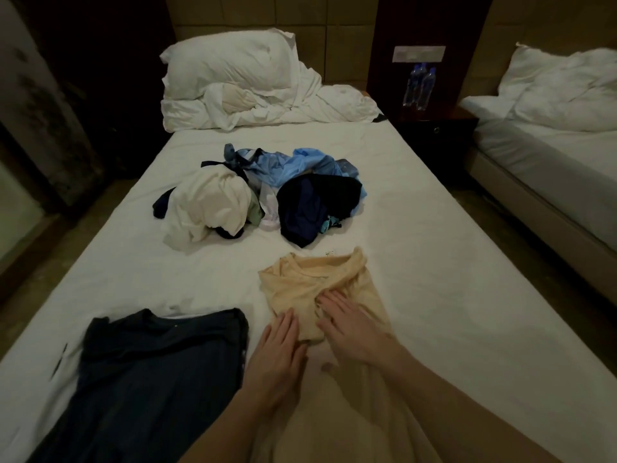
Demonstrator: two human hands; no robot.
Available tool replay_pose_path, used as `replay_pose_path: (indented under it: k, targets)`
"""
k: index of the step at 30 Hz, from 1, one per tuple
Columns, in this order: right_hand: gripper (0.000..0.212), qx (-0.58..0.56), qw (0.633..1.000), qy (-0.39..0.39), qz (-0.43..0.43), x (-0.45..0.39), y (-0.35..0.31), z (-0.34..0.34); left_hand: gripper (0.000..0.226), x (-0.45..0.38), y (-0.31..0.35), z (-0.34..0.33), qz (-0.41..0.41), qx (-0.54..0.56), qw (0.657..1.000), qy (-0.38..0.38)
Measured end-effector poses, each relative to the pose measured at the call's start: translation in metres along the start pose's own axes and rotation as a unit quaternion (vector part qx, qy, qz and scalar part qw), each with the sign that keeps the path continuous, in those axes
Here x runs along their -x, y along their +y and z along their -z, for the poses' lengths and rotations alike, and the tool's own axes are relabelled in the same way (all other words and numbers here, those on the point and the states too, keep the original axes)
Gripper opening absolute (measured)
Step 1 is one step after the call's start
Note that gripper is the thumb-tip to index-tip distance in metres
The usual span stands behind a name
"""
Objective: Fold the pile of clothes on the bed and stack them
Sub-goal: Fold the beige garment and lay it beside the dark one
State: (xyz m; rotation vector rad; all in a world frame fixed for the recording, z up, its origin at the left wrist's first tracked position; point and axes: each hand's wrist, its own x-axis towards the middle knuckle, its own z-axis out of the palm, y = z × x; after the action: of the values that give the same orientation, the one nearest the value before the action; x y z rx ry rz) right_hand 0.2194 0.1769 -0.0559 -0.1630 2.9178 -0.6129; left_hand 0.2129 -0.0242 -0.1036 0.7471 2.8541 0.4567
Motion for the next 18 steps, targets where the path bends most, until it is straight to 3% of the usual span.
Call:
replay_pose_path:
  k: [4, 8, 10, 15, 18]
  targets:
    - [0.055, -0.051, 0.997, 0.065, -0.009, 0.057, 0.011, 0.003, 0.066, 0.050, 0.005, -0.003, 0.032, -0.002, 0.999, -0.026]
    - [0.057, 0.049, 0.992, 0.002, -0.116, 0.127, 0.028, -0.012, 0.062, 0.103, 0.021, -0.001, 0.072, 0.018, 0.996, -0.040]
    - [0.057, 0.048, 0.981, 0.006, -0.185, 0.164, 0.030, -0.022, 0.058, 0.127, 0.034, -0.001, 0.110, 0.025, 0.993, -0.026]
    - [0.037, 0.003, 0.949, 0.099, -0.299, 0.231, 0.026, -0.041, 0.020, 0.182, 0.062, -0.003, 0.227, 0.047, 0.972, 0.044]
    - [0.046, -0.042, 0.937, 0.085, -0.335, 0.262, 0.018, -0.044, 0.033, 0.214, 0.075, -0.007, 0.272, 0.059, 0.960, 0.036]
